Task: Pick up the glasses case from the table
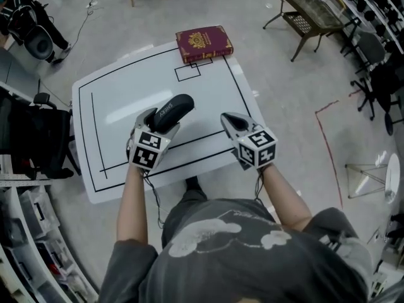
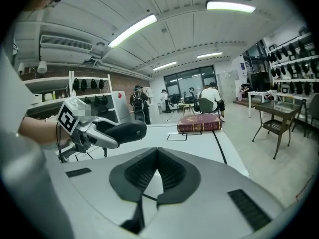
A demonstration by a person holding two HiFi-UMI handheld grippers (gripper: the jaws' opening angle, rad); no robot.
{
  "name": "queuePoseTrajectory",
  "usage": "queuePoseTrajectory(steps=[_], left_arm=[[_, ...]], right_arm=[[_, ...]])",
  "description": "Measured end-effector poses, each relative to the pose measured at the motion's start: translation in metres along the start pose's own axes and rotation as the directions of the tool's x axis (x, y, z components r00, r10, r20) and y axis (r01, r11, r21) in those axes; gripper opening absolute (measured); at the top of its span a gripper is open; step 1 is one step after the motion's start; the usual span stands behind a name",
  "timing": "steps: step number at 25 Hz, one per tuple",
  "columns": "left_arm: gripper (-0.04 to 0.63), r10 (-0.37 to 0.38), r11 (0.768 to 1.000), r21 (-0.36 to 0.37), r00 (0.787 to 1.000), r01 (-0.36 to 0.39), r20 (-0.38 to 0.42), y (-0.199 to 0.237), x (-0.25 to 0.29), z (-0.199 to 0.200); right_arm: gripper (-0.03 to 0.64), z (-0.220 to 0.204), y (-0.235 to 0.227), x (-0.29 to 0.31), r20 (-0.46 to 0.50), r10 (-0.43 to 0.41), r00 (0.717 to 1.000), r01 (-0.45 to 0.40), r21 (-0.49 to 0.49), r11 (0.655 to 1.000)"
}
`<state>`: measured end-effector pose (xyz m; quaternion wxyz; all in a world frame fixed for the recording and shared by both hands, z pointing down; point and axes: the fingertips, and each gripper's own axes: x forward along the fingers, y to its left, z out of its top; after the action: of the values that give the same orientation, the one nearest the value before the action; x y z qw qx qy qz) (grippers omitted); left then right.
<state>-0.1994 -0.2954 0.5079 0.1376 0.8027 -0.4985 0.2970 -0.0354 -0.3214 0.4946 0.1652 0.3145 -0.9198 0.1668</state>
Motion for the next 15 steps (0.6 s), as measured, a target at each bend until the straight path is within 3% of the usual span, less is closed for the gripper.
queuePoseTrajectory(steps=[15], left_arm=[[0.339,0.075,0.997,-0.036,0.996,-0.074,0.039,-0.110,-0.070,-0.029]], right_arm=[[0.000,-0.030,0.034,-0.090,0.033,0.072,0.997,-0.070,-0.062,0.996]])
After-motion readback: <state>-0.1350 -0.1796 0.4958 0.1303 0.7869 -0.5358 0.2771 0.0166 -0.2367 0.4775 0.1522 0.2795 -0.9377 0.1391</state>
